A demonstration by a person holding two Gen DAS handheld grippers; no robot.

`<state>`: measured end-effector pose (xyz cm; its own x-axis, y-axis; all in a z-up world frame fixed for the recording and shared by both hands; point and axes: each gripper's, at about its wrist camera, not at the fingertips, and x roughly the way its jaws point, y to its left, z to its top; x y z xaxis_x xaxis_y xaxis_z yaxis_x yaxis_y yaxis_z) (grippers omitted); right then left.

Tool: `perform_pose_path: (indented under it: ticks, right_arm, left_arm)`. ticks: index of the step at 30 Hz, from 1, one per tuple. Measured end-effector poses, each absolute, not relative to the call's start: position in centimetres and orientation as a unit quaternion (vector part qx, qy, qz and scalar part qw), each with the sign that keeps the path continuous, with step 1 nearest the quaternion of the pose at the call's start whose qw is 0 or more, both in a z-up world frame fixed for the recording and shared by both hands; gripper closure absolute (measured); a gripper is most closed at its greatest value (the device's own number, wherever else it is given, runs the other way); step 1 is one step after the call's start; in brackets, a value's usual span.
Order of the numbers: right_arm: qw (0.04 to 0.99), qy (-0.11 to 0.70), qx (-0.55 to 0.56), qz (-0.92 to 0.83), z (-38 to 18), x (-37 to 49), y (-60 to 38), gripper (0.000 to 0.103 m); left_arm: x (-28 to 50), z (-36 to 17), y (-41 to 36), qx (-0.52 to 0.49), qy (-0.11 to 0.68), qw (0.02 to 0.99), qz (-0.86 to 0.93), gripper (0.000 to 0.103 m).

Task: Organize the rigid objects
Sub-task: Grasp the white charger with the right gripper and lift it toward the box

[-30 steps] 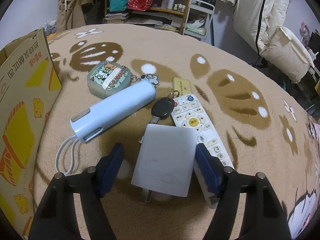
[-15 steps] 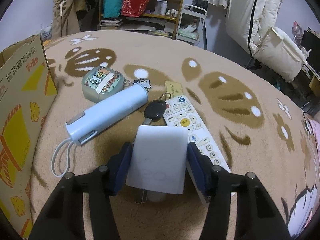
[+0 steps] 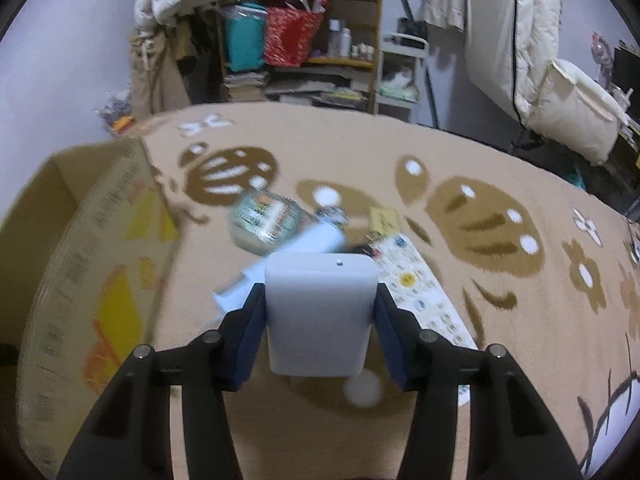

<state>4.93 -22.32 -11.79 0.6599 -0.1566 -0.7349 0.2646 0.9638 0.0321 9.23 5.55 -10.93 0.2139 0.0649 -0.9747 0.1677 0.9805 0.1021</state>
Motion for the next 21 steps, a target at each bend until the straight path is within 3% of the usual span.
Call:
perform_pose_path:
  ticks: [21]
  right_arm:
    - [0.939, 0.334, 0.07, -0.025, -5.1, 6.0, -16.1, 0.047]
  left_arm:
    - [9.3, -11.0, 5.4, 0.094, 0.626, 0.773, -0.032, 0.094]
